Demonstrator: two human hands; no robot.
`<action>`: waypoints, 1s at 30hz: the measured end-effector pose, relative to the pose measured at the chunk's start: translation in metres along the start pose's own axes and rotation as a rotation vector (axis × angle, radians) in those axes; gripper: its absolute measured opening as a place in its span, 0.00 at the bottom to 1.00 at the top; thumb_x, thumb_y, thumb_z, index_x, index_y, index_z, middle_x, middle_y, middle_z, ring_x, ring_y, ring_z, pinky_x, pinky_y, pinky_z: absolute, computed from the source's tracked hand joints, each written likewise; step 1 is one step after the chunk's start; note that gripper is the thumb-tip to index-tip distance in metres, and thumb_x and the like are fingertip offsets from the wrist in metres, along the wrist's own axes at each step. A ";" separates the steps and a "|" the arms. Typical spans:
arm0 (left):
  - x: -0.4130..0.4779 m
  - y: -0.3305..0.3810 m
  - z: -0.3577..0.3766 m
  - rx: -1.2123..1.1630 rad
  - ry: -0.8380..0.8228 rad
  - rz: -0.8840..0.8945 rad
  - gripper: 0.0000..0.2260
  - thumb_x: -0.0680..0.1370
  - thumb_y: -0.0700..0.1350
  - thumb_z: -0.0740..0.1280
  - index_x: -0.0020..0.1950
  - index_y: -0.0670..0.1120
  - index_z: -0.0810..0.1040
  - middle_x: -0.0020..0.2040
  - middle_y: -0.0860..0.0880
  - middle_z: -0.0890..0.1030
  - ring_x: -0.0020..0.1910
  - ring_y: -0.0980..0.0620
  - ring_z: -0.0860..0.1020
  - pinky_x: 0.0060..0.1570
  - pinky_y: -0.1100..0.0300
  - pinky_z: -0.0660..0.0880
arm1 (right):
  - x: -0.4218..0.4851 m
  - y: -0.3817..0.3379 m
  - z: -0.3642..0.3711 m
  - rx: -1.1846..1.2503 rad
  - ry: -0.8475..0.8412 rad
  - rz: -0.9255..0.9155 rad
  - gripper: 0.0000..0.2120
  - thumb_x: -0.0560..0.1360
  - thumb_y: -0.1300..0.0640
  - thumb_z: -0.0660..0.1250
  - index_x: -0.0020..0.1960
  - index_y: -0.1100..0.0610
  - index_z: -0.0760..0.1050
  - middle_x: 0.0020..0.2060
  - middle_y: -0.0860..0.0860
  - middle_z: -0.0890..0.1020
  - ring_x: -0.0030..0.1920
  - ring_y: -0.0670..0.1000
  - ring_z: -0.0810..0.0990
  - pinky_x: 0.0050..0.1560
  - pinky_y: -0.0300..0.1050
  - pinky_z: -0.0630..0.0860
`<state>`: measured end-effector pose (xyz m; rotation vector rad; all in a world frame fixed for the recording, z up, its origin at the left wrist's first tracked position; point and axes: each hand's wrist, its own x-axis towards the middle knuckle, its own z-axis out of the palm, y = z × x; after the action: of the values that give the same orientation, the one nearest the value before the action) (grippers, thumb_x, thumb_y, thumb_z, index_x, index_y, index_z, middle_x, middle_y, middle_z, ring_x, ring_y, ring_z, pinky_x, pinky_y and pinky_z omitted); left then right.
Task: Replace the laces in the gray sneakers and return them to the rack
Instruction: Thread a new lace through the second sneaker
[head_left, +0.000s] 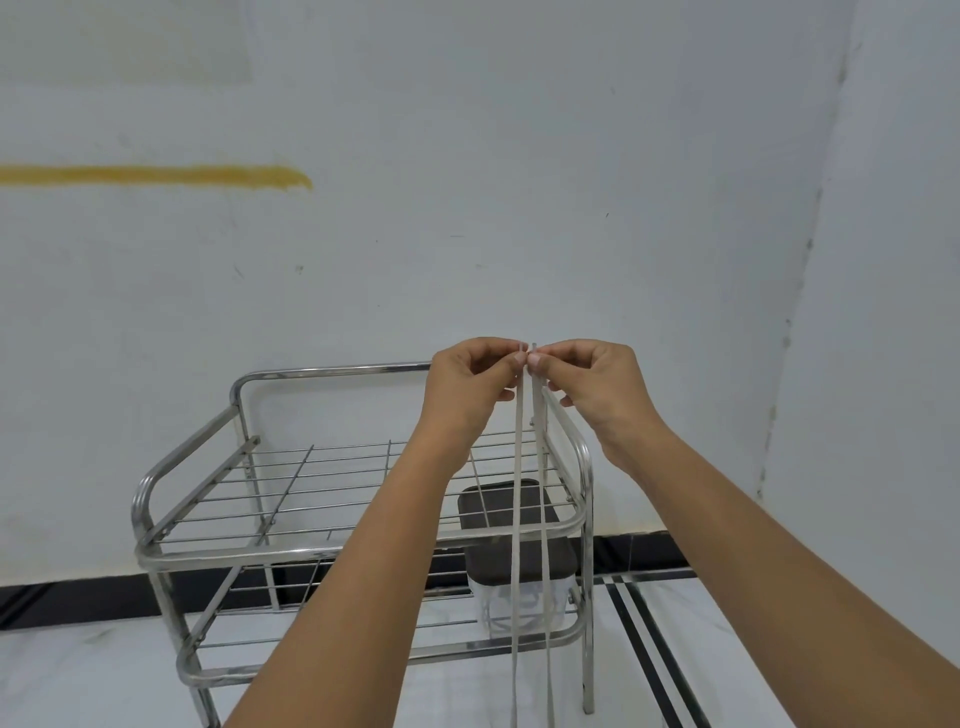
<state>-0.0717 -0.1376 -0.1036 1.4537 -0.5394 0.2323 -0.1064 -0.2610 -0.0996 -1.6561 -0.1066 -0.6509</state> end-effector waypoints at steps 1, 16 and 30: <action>0.001 0.000 -0.001 -0.001 0.000 -0.001 0.04 0.75 0.38 0.68 0.46 0.45 0.81 0.37 0.50 0.81 0.35 0.57 0.77 0.36 0.67 0.76 | 0.000 0.000 0.000 -0.003 -0.004 0.000 0.02 0.72 0.60 0.71 0.40 0.55 0.81 0.34 0.47 0.81 0.33 0.38 0.77 0.33 0.29 0.72; 0.001 0.002 0.002 -0.015 0.001 -0.011 0.05 0.75 0.38 0.68 0.46 0.47 0.82 0.38 0.50 0.82 0.34 0.56 0.76 0.36 0.68 0.76 | 0.003 -0.004 -0.004 -0.018 -0.032 -0.028 0.03 0.72 0.61 0.71 0.40 0.55 0.81 0.35 0.50 0.82 0.36 0.47 0.78 0.37 0.36 0.76; 0.001 0.003 0.003 -0.029 0.004 -0.022 0.05 0.75 0.37 0.69 0.47 0.45 0.82 0.38 0.50 0.82 0.34 0.55 0.75 0.37 0.68 0.76 | 0.004 -0.005 -0.006 -0.012 -0.044 -0.030 0.04 0.72 0.61 0.71 0.40 0.55 0.81 0.34 0.49 0.82 0.34 0.45 0.78 0.37 0.34 0.76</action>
<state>-0.0730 -0.1401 -0.1009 1.4303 -0.5214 0.2094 -0.1075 -0.2666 -0.0936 -1.6838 -0.1600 -0.6393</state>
